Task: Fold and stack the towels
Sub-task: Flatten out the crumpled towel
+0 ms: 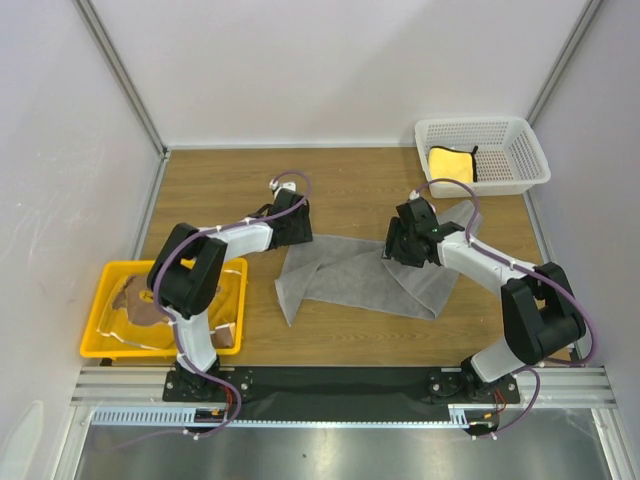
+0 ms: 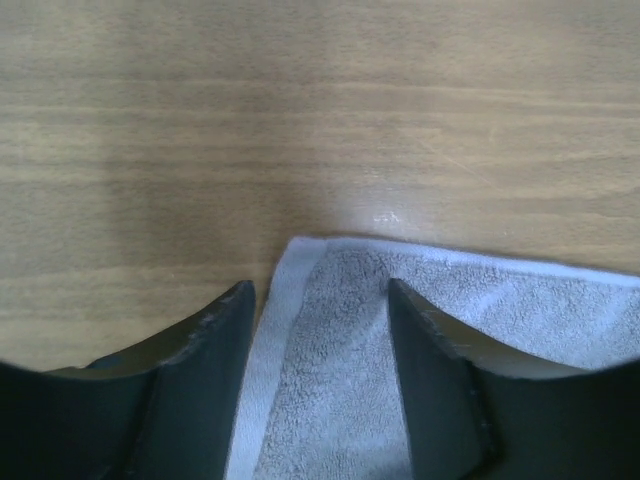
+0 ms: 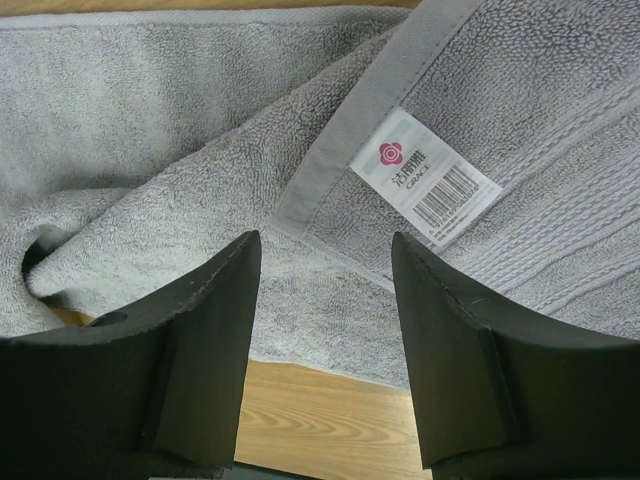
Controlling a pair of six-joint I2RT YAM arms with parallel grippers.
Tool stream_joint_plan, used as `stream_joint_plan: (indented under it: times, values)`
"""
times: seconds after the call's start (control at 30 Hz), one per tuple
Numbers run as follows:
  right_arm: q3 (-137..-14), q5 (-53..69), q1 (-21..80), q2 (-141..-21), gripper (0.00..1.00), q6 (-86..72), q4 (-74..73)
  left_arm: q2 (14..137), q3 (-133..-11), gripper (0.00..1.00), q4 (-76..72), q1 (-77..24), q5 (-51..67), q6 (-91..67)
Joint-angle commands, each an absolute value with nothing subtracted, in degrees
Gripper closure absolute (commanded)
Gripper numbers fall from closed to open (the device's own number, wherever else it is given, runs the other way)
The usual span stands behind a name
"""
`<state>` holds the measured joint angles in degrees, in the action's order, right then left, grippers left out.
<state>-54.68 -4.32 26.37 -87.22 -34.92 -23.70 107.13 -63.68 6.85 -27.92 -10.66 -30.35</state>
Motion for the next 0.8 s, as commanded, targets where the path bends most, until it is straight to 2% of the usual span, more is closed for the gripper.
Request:
stream_joint_plan:
  times: [0.0,0.07,0.2,0.33,0.47,0.5,0.57,0.77]
  values:
    - [-57.2,-5.4,27.0,-87.3,0.41,-35.6,-23.1,108.5,-66.4,0.4,4.4,-27.2,-10.5,-29.4]
    - [-57.4,-5.3,27.2,-87.6,0.41,-35.8,-22.9,109.2,-66.9,0.42,4.2,-27.1,-10.0,-29.2]
    - [-58.1,-5.9,28.2,-89.6,0.41,-36.0,-23.5,110.4,-67.8,0.55,4.1,-27.1,-10.5,-28.3]
    - [-58.1,-6.9,28.5,-90.6,0.41,-36.3,-24.1,111.0,-67.9,0.63,3.7,-27.0,-10.9,-27.7]
    - [-58.3,-7.6,28.5,-91.0,0.41,-36.6,-24.5,111.1,-67.5,0.81,2.9,-27.0,-10.7,-27.2]
    - [-58.4,-7.6,28.4,-91.1,0.41,-36.7,-24.4,111.4,-67.5,0.91,2.8,-27.0,-10.8,-27.1]
    - [-58.4,-8.3,28.6,-91.5,0.42,-36.7,-24.3,111.7,-67.8,1.0,2.8,-27.0,-10.7,-26.6]
    - [-59.9,-8.5,28.9,-93.6,0.45,-36.4,-23.9,111.0,-67.1,1.0,2.2,-27.0,-11.2,-25.7]
